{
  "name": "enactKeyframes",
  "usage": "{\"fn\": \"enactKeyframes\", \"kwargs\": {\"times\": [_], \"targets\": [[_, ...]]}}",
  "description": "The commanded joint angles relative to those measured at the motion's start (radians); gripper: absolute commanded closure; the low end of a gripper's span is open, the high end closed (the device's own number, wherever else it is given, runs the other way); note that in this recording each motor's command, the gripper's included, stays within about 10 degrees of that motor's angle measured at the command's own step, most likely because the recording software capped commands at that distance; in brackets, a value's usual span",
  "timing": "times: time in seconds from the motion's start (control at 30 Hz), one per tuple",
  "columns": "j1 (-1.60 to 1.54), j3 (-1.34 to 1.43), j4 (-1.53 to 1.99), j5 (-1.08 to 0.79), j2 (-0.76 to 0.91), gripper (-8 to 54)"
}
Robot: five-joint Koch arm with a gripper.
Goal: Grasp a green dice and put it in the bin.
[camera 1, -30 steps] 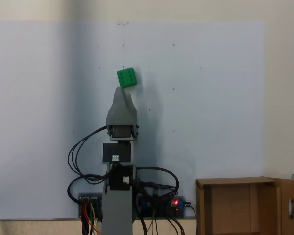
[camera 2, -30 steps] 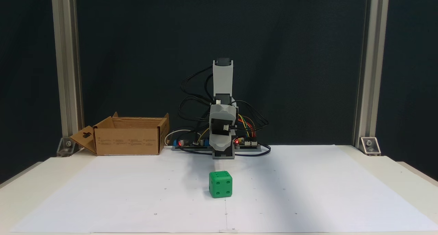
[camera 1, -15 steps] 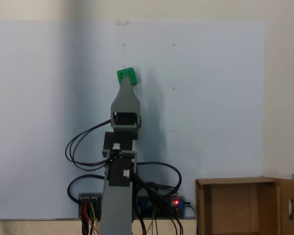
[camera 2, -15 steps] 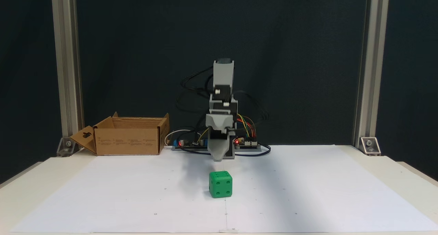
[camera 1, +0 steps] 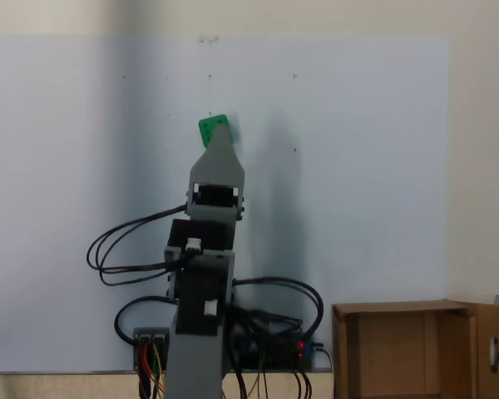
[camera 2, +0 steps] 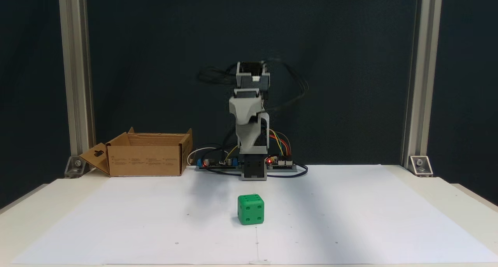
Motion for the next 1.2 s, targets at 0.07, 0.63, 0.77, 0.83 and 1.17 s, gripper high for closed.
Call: {"fn": "enactKeyframes", "kwargs": {"times": [0.07,0.63,0.77,0.83,1.17], "targets": [[0.012,-0.193,0.251,0.044,0.078,2.5],[-0.048,-0.443,0.661,-0.307,-0.284,2.3],[-0.137,-0.459,0.658,-0.337,-0.330,2.5],[-0.163,-0.460,0.658,-0.342,-0.353,2.5],[-0.178,-0.554,0.643,-0.351,-0.425,2.5]]}}
